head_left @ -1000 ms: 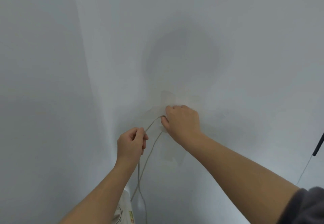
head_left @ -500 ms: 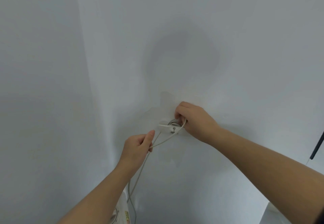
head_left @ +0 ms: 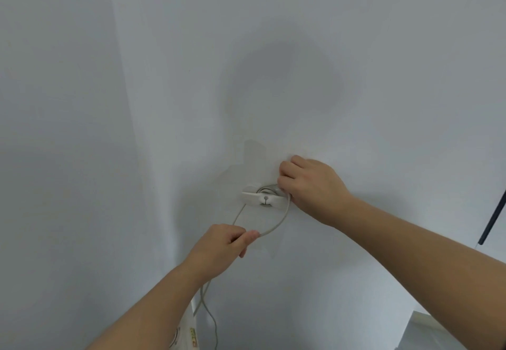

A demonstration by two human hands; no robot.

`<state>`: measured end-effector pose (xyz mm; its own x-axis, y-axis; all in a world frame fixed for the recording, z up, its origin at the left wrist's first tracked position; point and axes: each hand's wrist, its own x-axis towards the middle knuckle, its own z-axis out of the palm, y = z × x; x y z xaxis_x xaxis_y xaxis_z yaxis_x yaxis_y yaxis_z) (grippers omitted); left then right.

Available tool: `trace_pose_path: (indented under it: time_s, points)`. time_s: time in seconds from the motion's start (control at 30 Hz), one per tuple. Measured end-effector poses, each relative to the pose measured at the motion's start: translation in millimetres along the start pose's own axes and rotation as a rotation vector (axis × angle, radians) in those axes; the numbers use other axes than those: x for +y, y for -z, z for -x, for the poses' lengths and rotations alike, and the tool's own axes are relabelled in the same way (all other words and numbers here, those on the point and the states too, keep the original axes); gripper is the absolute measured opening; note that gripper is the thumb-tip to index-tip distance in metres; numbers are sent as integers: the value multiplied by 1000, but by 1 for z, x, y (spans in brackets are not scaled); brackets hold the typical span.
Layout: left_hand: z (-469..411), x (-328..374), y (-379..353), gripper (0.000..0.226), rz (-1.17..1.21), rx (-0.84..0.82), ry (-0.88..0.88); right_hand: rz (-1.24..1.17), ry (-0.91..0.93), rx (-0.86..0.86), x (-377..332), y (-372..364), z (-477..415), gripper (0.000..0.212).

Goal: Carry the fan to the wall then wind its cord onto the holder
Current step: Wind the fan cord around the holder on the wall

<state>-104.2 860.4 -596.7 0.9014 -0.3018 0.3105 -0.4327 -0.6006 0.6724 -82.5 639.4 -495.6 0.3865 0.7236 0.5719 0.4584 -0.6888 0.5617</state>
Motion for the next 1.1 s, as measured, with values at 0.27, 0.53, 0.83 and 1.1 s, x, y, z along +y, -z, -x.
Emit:
trace_pose_path:
  time_s: [0.27, 0.53, 0.83, 1.1]
  points:
    - [1, -4, -1, 51, -77, -33, 20, 15, 130, -55, 13, -2, 6, 19]
    - [5, 7, -7, 50, -63, -180, 64, -76, 105, -84, 13, 1, 2, 19]
    - [-1, 28, -19, 50, -285, -166, 65, -3, 105, -116, 9, 3, -1, 26]
    - [-7, 14, -20, 56, -406, -74, 242, 30, 89, -65, 7, -4, 0, 27]
